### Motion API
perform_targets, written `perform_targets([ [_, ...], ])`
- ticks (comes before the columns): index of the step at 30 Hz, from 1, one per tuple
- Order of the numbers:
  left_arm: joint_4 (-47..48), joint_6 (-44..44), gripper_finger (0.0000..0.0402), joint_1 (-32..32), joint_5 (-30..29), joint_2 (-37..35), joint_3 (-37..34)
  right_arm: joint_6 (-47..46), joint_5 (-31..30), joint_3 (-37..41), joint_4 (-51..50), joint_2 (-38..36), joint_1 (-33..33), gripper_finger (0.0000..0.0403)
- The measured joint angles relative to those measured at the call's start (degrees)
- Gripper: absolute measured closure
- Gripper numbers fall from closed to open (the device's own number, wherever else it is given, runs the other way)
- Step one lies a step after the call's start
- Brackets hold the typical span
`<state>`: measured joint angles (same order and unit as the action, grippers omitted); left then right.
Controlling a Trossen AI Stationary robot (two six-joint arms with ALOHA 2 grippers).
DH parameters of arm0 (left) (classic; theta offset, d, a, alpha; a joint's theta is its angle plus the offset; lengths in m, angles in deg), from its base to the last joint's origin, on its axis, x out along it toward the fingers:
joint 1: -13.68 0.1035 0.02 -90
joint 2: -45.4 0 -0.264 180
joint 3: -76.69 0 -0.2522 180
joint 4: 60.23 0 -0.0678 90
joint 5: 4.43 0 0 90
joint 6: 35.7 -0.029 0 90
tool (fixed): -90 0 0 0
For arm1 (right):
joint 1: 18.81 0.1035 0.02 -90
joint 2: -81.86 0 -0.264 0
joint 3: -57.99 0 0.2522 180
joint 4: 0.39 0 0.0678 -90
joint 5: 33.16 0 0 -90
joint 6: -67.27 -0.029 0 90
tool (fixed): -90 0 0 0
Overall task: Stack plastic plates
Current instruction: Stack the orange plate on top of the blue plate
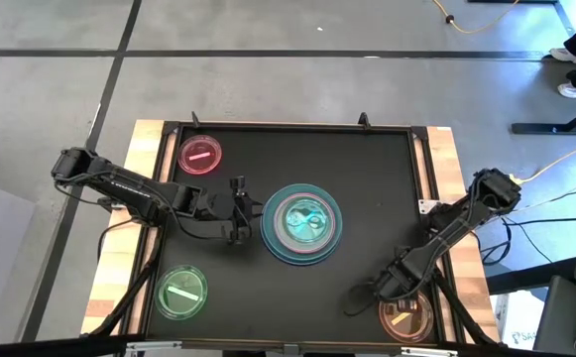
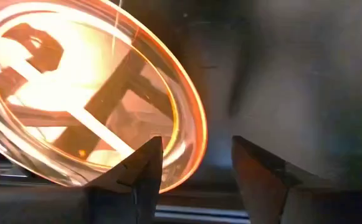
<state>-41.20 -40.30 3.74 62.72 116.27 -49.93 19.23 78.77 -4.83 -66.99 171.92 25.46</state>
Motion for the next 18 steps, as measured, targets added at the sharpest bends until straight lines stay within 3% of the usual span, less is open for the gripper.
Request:
perform_targets([
  [11, 0.02, 0.00, 0.0285, 0.02, -0.02, 0.00, 0.00, -2.94, 1.25, 5.71, 11.15, -0.19, -0.10, 0.0224],
  [14, 0.02, -0.01, 0.0285, 0.05, -0.02, 0.00, 0.00, -2.92, 2.36, 5.84, 11.15, -0.17, -0.27, 0.0246],
  [18, 0.02, -0.02, 0.0285, 0.04, -0.04, 0.00, 0.00, -1.31, 2.56, 6.01, 10.67, -0.06, -1.42, 0.0304],
])
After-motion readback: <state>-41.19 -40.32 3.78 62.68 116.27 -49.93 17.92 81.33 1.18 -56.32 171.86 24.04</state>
